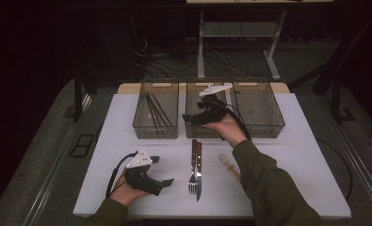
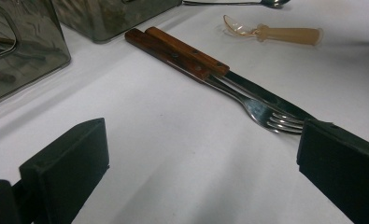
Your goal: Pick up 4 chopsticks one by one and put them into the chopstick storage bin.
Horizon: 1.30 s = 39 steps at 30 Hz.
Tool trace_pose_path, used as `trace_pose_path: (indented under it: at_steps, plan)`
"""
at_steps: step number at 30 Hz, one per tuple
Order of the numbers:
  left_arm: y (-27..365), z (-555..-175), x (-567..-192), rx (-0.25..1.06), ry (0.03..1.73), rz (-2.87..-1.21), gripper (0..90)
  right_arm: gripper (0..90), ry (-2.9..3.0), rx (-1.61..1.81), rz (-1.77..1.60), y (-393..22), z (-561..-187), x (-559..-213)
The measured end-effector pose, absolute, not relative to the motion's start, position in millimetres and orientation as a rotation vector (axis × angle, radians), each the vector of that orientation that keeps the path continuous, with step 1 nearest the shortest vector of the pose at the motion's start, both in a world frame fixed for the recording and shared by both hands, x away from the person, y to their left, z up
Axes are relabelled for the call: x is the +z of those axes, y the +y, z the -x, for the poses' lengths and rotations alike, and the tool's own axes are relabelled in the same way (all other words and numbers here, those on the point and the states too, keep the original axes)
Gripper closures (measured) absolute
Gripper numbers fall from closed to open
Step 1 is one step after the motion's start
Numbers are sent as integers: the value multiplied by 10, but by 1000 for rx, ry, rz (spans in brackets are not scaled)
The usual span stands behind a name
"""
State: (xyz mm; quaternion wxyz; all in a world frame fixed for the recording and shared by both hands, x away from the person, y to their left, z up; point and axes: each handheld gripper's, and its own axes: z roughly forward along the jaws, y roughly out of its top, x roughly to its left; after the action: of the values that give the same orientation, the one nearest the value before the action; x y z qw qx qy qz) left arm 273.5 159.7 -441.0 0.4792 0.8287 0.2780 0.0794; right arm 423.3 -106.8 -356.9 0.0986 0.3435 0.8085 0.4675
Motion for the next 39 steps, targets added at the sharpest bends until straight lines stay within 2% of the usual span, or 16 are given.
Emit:
trace_pose_path:
  at_steps: [16,39]
  plan:
    - [1585,-2761,-4422,192,685,-2033,9,132,2345,1442,-1028,-1819,-3790,-3674]
    - [1569,-2753,-4410,208,682,-2045,10,144,2262,1320,-1154,-2984,-3215,-3870]
